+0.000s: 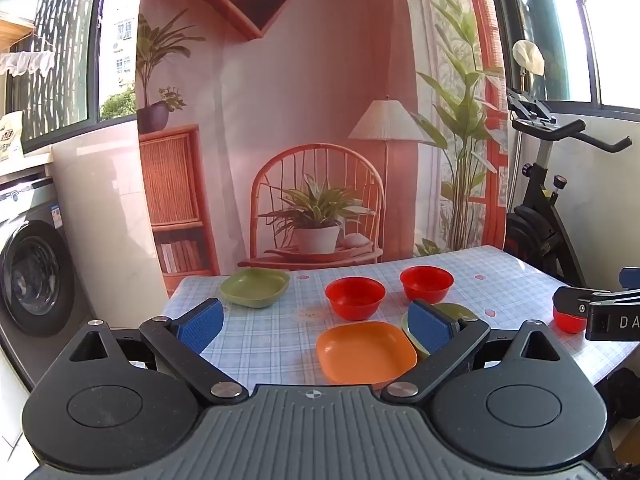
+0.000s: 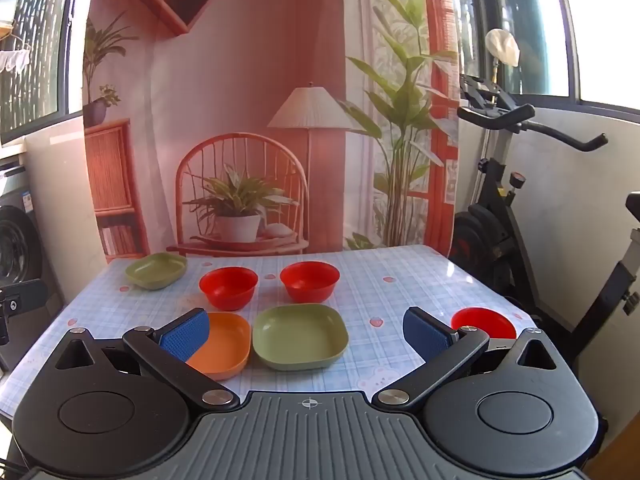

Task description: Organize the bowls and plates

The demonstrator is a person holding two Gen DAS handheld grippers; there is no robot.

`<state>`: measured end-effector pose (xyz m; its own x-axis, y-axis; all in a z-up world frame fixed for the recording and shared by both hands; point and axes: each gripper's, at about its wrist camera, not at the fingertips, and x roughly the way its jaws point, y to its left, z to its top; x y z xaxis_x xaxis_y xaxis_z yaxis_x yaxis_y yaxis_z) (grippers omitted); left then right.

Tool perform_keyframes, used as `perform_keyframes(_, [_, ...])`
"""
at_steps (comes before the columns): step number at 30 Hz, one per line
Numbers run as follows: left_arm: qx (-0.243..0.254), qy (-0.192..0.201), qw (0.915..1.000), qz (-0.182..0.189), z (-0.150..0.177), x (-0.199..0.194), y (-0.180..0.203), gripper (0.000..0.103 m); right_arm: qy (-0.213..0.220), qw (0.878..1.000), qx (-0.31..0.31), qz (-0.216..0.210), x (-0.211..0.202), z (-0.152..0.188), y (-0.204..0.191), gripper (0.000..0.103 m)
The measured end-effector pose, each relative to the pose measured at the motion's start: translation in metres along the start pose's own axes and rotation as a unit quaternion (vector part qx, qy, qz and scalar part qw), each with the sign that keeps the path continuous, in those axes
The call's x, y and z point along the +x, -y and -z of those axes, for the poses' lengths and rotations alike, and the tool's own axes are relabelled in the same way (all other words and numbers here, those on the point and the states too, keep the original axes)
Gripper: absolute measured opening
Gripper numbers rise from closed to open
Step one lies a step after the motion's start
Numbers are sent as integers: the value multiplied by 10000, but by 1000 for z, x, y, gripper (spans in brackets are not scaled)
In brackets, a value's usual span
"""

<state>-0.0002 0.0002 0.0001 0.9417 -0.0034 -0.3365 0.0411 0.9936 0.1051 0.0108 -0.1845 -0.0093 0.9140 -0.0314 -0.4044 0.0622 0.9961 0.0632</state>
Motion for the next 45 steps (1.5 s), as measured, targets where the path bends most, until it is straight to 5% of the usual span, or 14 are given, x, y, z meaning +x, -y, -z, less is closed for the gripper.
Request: perform_keyframes(45, [-67,85,9999,-1,-7,-4,-4,100,-30,10000,7,-3,1,0,-1,103])
